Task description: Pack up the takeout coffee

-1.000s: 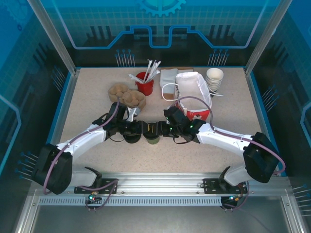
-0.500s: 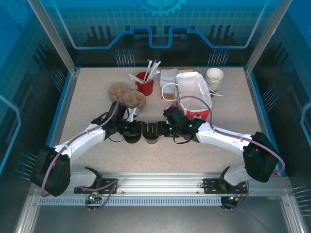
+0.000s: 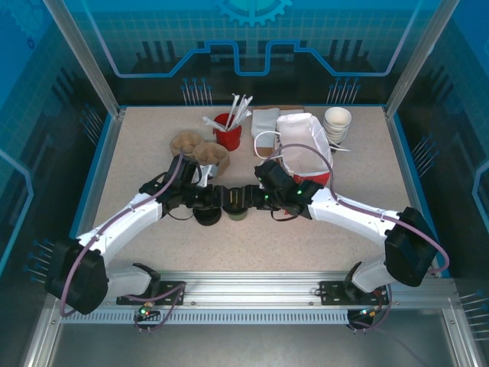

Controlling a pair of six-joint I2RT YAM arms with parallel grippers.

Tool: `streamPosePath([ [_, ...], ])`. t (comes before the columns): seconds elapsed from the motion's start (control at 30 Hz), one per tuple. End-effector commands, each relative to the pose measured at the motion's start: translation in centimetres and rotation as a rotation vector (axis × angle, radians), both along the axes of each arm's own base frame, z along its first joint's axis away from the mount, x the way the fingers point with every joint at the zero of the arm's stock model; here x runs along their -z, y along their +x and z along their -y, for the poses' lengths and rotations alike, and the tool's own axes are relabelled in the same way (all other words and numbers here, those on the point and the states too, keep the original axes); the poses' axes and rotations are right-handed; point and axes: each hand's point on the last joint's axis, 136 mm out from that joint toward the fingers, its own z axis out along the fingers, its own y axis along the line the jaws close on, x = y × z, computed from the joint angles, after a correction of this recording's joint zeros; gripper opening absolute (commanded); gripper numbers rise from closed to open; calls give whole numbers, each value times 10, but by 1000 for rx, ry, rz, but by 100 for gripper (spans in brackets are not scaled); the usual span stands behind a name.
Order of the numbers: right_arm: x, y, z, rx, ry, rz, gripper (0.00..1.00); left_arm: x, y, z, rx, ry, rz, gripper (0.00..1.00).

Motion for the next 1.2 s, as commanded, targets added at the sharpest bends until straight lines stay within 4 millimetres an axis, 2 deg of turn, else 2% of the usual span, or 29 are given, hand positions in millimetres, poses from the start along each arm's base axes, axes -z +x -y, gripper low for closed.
streamPosePath([
  [0.0,1,1,-5,-22,-4,-7,65,-20,-2,9,53,-31,52,50],
  [0.3,13,-3,-3,-13,0,-35,64,-6,-3,10,48,-38,20,49],
  [0.6,1,-3,-4,-21,8,-18,62,-9,-4,8,44,-30,31,49],
  [0.7,-10,-3,-3,-32,6,-6,61,-18,-4,6,40,-25,53,49],
  [0.9,-44,-5,0,-47,26,48,60,-43,1,-3,10,-19,114,51],
  [1.17,-95,-5,14,-57,47,133,60,-78,25,-33,-118,26,209,53],
])
